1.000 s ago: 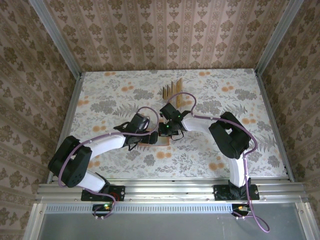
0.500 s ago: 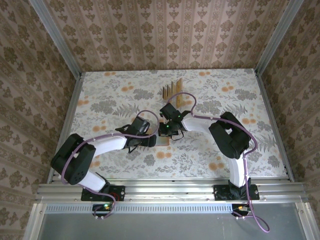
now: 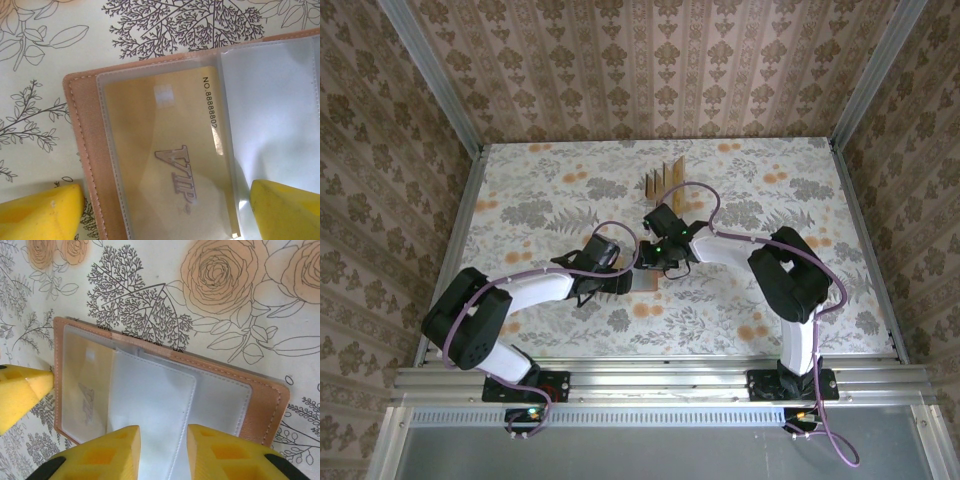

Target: Put the credit cards into the card holder

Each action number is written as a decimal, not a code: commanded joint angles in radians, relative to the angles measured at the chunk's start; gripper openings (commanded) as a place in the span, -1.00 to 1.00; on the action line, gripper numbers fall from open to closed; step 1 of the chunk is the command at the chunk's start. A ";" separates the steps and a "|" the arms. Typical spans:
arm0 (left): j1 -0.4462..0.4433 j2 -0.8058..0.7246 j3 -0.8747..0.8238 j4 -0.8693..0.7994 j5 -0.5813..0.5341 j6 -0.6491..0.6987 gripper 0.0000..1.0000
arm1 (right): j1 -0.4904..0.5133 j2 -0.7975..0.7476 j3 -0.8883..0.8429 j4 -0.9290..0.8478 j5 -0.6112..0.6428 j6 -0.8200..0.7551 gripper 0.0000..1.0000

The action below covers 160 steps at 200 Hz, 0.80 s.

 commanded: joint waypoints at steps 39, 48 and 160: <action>0.000 0.007 -0.031 -0.032 -0.014 -0.021 0.75 | -0.007 0.034 -0.011 0.036 -0.026 0.025 -0.27; 0.000 0.005 -0.032 -0.032 -0.014 -0.021 0.75 | -0.008 0.039 -0.009 0.043 -0.034 0.027 -0.26; 0.003 -0.028 -0.023 -0.036 -0.017 -0.017 0.78 | -0.015 0.043 -0.003 0.101 -0.132 0.050 -0.23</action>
